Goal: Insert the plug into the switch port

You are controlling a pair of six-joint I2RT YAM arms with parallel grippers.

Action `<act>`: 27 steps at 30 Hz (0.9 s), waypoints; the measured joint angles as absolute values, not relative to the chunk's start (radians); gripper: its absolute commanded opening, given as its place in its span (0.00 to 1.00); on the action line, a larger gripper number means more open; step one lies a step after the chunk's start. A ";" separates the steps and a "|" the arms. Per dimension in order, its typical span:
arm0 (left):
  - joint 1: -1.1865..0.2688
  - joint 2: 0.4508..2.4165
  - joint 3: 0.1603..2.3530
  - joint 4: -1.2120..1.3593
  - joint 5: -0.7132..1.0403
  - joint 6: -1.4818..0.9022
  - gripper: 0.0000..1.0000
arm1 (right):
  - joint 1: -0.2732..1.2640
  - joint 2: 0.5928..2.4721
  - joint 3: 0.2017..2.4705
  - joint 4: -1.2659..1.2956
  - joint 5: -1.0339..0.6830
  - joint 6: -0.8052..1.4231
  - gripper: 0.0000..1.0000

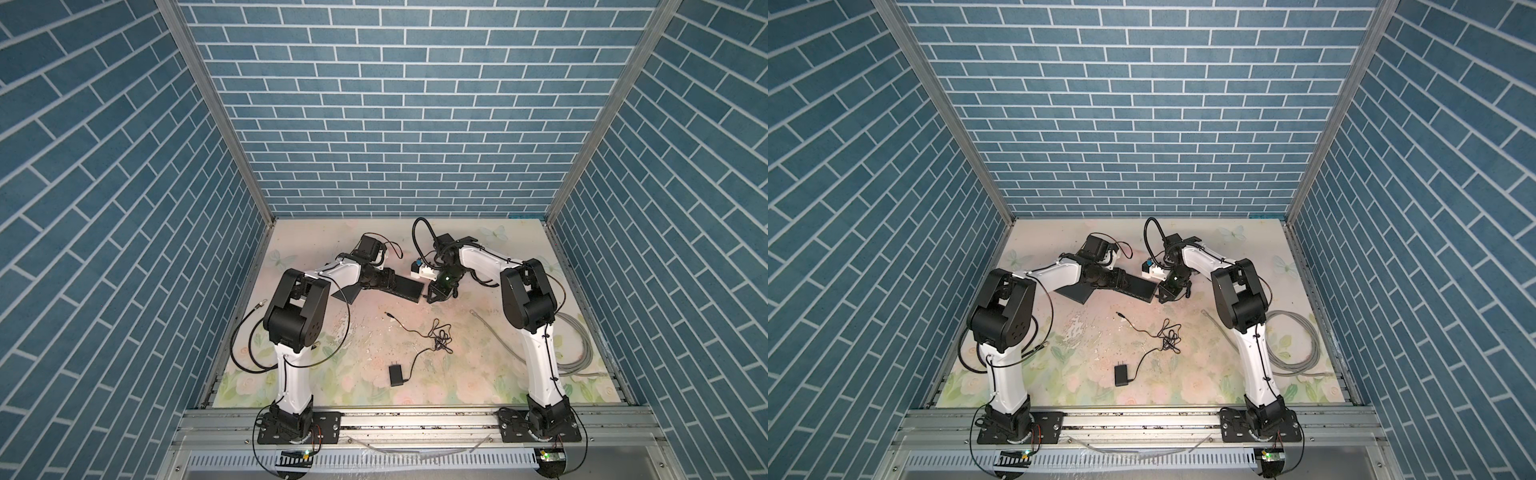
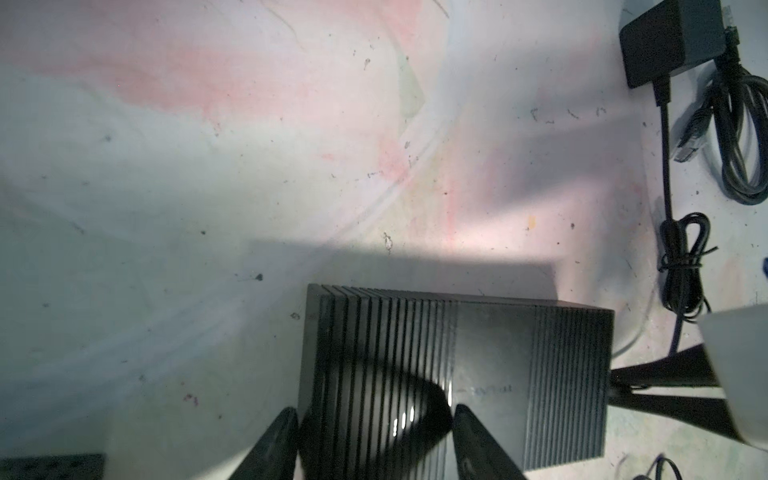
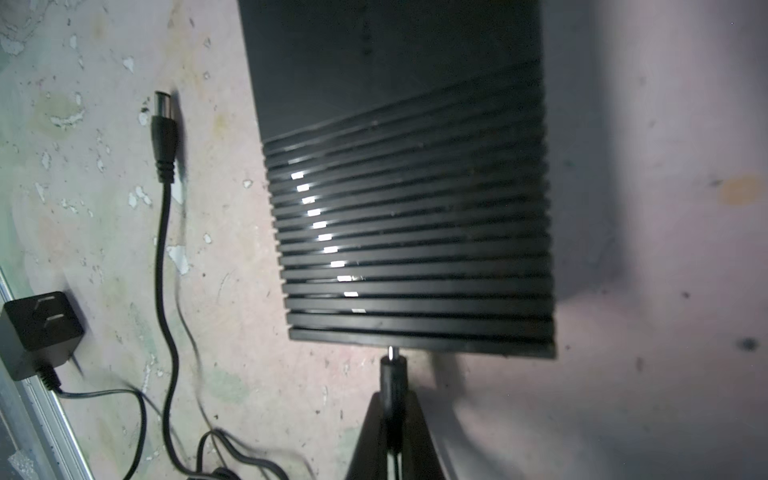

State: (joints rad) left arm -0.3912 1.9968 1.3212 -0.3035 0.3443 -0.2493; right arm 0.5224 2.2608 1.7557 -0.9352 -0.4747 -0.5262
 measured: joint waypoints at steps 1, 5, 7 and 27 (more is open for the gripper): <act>-0.391 1.997 1.321 -0.303 0.344 -0.249 0.59 | 0.522 2.263 1.759 -0.938 -0.475 -0.519 0.00; -0.390 1.998 1.322 -0.303 0.345 -0.242 0.58 | 0.522 2.285 1.800 -0.971 -0.471 -0.491 0.00; -0.390 2.000 1.322 -0.303 0.345 -0.239 0.58 | 0.522 2.297 1.823 -0.984 -0.464 -0.474 0.00; -0.373 2.038 1.382 -0.334 0.369 -0.191 0.58 | 0.529 2.230 1.723 -0.785 -0.369 -0.422 0.00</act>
